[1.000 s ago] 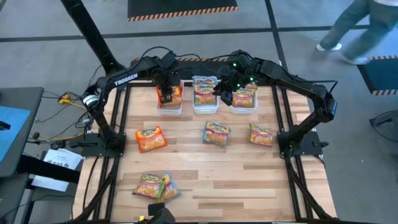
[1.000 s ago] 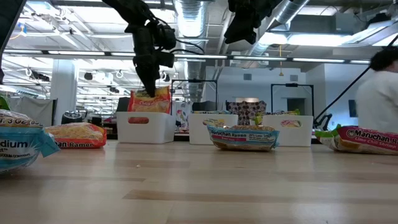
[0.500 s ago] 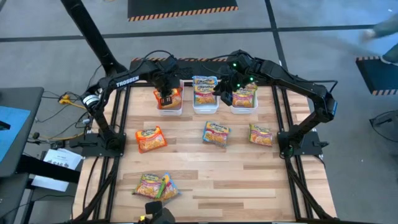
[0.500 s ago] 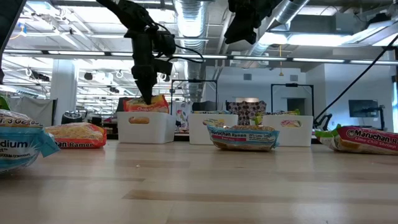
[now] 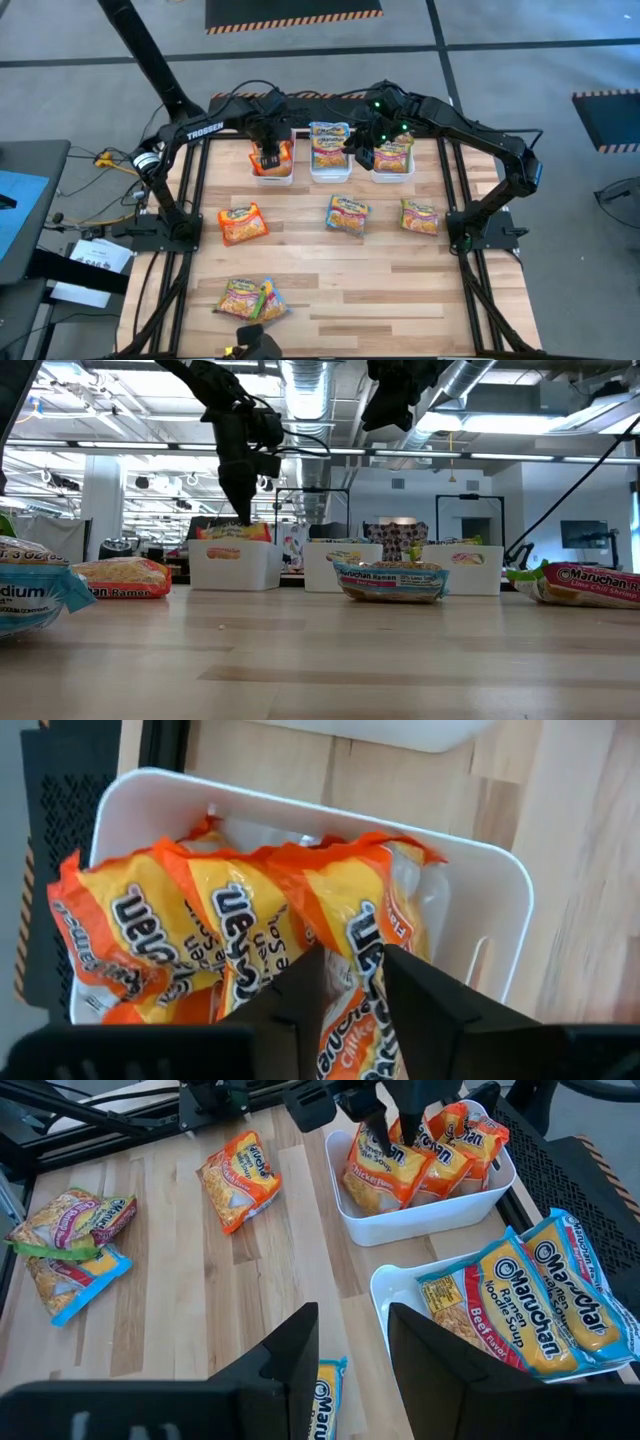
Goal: Sort Maruchan noodles
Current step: Put the orange noodle pack into the left white bin, then put the blue noodle pack into the center white bin
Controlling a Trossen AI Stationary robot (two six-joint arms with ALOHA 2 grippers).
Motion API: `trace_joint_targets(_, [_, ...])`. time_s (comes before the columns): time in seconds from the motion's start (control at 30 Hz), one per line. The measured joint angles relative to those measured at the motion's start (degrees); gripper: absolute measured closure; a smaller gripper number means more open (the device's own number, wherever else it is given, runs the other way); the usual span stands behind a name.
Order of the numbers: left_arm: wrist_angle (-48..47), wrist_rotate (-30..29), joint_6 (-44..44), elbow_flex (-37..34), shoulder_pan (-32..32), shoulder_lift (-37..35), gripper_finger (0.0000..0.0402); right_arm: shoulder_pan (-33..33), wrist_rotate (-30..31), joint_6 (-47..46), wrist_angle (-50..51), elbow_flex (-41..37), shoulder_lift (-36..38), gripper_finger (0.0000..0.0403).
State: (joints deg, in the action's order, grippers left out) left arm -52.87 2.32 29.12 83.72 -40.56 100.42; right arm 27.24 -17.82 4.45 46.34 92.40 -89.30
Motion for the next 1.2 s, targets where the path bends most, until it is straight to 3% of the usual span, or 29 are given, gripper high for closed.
trace_joint_targets(0.23, [-0.7, -0.06, -4.11, 1.07, 0.11, -0.02, 0.0294, 0.0, -0.02, -0.09, 0.0, 0.0, 0.0, 0.0255])
trace_joint_targets(0.57, [-7.95, 1.69, -6.11, 12.66, 0.11, -0.05, 0.0294, -0.21, -0.02, -4.59, 0.85, 0.0, 0.0, 0.0255])
trace_joint_targets(0.7, [-11.23, 8.97, -8.57, 16.05, 0.11, -0.11, 0.0294, -0.69, -0.04, -6.49, 6.13, -0.02, 0.0, 0.0247])
trace_joint_targets(0.93, [-12.26, 31.54, -10.6, 17.09, 0.58, -0.13, 0.0294, -3.01, -0.34, -10.47, 11.39, -0.02, -0.02, 0.0207])
trace_joint_targets(1.2, [-17.5, 34.43, -6.6, 17.09, 3.48, -0.33, 0.0296, -5.97, -0.85, -11.72, 15.1, -3.95, -0.11, 0.018])
